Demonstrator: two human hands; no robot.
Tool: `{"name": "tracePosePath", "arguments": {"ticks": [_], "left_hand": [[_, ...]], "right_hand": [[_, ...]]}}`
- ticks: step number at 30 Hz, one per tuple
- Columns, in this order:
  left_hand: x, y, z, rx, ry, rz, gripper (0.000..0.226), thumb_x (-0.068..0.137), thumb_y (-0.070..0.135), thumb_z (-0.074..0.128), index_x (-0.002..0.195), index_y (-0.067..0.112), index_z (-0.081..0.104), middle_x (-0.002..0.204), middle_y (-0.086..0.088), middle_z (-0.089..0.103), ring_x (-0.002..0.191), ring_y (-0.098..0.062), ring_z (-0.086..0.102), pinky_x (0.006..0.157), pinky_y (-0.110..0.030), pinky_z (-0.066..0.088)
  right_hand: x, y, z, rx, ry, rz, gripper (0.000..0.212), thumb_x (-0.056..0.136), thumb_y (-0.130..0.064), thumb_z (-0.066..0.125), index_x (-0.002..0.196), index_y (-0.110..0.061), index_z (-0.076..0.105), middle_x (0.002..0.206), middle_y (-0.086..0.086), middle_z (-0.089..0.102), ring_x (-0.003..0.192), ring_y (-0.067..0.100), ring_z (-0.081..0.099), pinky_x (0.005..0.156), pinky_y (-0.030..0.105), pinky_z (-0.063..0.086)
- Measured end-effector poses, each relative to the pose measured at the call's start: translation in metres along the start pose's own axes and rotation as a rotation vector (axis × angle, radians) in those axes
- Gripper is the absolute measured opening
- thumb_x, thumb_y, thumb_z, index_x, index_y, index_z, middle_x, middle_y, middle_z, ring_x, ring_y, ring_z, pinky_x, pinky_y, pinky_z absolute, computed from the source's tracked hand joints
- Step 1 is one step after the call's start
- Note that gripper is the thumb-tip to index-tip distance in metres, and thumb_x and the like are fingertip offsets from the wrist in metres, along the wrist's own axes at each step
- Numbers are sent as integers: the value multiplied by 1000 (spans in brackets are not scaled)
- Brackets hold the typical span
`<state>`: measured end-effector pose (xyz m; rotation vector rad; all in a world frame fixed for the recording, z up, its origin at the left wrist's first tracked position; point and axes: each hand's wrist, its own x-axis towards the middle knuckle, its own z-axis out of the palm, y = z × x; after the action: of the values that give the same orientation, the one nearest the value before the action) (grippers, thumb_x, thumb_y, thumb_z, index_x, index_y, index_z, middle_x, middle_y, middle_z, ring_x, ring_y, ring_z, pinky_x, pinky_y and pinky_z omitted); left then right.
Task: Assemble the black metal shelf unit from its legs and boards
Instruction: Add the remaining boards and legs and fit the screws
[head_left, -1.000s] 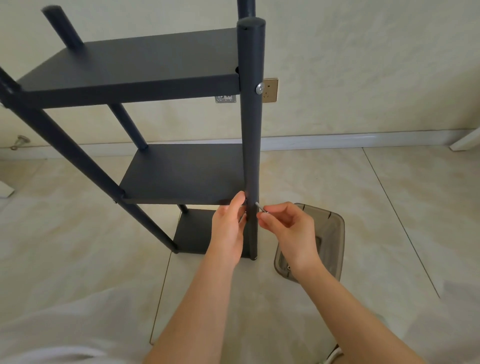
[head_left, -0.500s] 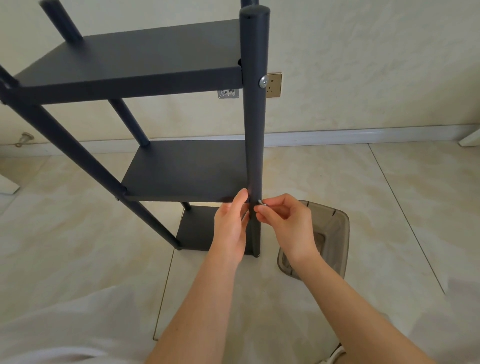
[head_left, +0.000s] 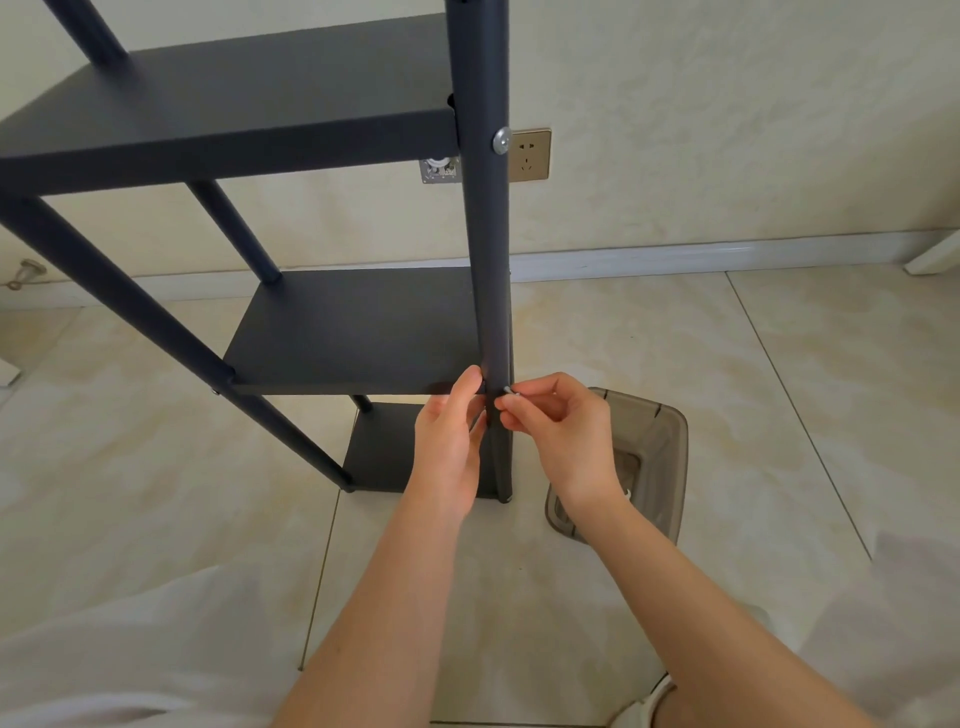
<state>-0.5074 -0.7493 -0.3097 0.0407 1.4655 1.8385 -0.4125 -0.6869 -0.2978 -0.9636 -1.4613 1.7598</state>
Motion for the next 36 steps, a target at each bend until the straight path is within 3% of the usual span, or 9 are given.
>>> {"name": "tracePosePath", "arguments": {"ticks": [9, 15, 22, 26, 31, 36], "left_hand": [[-1, 1, 0, 9, -16, 0, 28, 99, 33, 60, 116, 11, 64, 97, -1, 77, 94, -12, 74, 87, -27, 50], [0, 1, 1, -2, -10, -12, 26, 97, 33, 62, 114, 14, 62, 89, 4, 77, 90, -11, 74, 85, -25, 49], [-2, 1, 1, -6, -25, -4, 23, 99, 33, 60, 112, 15, 63, 93, 4, 77, 92, -11, 74, 77, -19, 51], [-3, 3, 2, -5, -26, 3, 22, 100, 31, 59, 114, 15, 63, 97, 4, 77, 96, -9, 73, 86, -24, 48], [-2, 1, 5, 26, 11, -3, 19, 100, 34, 60, 112, 19, 64, 98, 7, 77, 98, -7, 72, 94, -26, 48], [-4, 2, 2, 72, 54, -21, 36, 97, 37, 64, 125, 15, 61, 118, 0, 72, 116, -13, 65, 110, -33, 42]], "right_hand": [[2, -5, -2, -37, -3, 25, 13, 83, -11, 77, 88, -10, 65, 77, 1, 76, 70, 13, 74, 69, 21, 59], [9, -9, -2, -221, -40, -24, 12, 83, -16, 77, 82, -14, 65, 78, 2, 73, 71, 13, 70, 73, 26, 60], [13, -11, -11, -180, -156, 1, 9, 85, -12, 75, 89, -12, 67, 78, 1, 75, 74, 14, 73, 75, 26, 60], [15, -13, -18, -135, -231, 9, 8, 90, -7, 68, 91, -15, 70, 84, 4, 76, 78, 16, 74, 77, 25, 60], [18, -13, -16, -247, -191, -12, 3, 89, -11, 70, 92, -13, 71, 87, 5, 74, 81, 17, 72, 84, 33, 60], [24, -18, -15, -409, -210, -95, 35, 90, -17, 70, 123, -22, 60, 111, -3, 65, 97, 12, 62, 77, 10, 49]]}}
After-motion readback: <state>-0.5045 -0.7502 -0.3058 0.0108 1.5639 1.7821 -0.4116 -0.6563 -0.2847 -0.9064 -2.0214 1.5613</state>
